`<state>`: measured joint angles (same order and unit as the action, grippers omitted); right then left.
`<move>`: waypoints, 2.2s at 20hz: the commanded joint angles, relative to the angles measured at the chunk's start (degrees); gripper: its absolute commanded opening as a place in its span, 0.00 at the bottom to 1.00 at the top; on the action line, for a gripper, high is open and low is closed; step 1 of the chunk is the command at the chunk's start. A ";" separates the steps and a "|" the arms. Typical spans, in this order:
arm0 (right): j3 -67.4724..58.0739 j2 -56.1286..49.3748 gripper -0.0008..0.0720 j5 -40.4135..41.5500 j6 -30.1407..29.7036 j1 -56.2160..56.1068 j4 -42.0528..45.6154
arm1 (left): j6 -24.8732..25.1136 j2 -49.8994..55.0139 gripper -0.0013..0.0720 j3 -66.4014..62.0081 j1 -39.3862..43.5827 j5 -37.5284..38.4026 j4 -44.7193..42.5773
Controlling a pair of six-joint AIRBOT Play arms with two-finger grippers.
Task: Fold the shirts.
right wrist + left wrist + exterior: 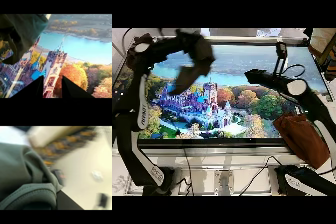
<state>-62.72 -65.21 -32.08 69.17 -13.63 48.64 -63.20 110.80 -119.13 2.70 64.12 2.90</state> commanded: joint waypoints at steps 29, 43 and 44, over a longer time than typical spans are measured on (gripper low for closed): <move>19.32 7.32 0.48 -29.49 10.29 26.21 21.49 | -18.49 -9.64 0.52 4.98 -4.83 27.50 -64.35; 29.14 6.95 0.46 -30.42 18.97 30.18 37.11 | -17.86 -4.61 0.52 4.98 3.39 27.23 -64.37; 29.14 6.95 0.46 -30.08 18.91 33.11 37.09 | -17.86 -4.61 0.52 4.98 3.39 27.32 -64.37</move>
<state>-33.85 -58.22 -62.11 84.97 15.94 79.99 -81.06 106.08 -114.17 5.74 91.11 -61.45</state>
